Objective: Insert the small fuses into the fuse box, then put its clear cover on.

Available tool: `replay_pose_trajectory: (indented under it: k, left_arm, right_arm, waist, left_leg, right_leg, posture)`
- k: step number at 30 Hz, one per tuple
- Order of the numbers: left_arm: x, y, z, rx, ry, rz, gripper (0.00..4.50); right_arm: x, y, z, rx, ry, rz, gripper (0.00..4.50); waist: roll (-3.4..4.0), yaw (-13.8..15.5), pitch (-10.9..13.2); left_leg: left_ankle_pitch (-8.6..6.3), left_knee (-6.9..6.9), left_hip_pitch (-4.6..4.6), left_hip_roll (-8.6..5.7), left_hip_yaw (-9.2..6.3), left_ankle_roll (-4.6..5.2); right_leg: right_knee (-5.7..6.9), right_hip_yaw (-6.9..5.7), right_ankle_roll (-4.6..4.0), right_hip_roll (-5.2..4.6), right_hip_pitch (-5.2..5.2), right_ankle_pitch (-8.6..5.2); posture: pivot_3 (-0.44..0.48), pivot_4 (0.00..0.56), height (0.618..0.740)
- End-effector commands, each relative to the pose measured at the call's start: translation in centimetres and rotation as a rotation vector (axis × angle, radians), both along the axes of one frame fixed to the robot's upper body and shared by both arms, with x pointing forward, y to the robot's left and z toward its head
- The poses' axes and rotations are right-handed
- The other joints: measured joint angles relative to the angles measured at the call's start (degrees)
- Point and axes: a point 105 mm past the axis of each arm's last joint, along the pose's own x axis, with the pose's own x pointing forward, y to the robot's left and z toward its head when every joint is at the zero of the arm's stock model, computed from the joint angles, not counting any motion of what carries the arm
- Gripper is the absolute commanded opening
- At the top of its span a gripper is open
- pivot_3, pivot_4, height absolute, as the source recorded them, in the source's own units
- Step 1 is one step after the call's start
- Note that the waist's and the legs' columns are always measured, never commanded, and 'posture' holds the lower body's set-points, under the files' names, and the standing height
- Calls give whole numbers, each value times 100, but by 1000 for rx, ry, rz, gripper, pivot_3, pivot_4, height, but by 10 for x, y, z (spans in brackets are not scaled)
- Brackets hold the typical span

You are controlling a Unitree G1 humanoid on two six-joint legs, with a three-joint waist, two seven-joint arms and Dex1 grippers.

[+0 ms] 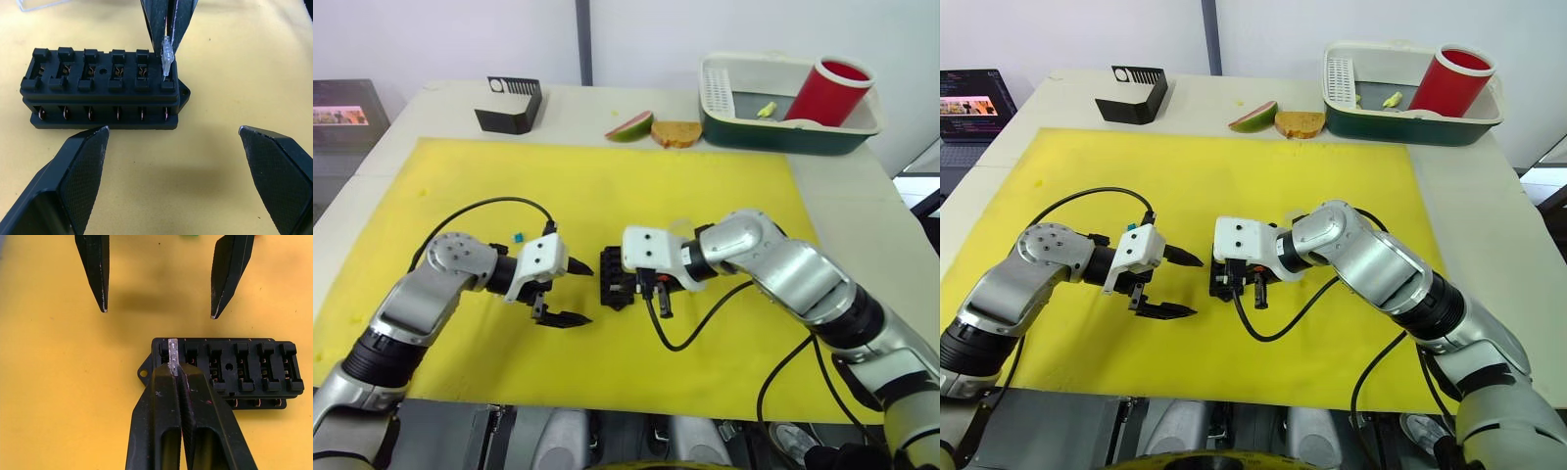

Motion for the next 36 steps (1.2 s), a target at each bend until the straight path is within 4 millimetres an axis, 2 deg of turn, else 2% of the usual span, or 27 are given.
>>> replay_pose_trajectory:
  k: [1, 33, 36]
  left_arm:
    - [-2, -3, 4, -4, -25, -23, 4460]
    - [-2, -4, 3, -8, -37, -12, 4460]
    - [-1, -4, 3, -7, -38, -13, 4500]
  right_arm:
    - [-1, -1, 3, -5, -25, 19, 0]
    - [2, -1, -2, -48, -58, 70, 0]
    - [1, 0, 2, -36, -54, 73, 984]
  waist:
    - [0, 0, 0]
    - [0, 0, 0]
    - [0, 1, 0]
  left_leg:
    - [0, 0, 0, 0, 0, 0]
    - [0, 0, 0, 0, 0, 0]
    - [0, 0, 0, 0, 0, -1]
  right_leg:
    - [0, 0, 0, 0, 0, 0]
    - [0, 0, 0, 0, 0, 0]
    - [0, 0, 0, 0, 0, 0]
  posture:
    - [0, 150, 740]
    - [0, 150, 740]
    - [0, 150, 740]
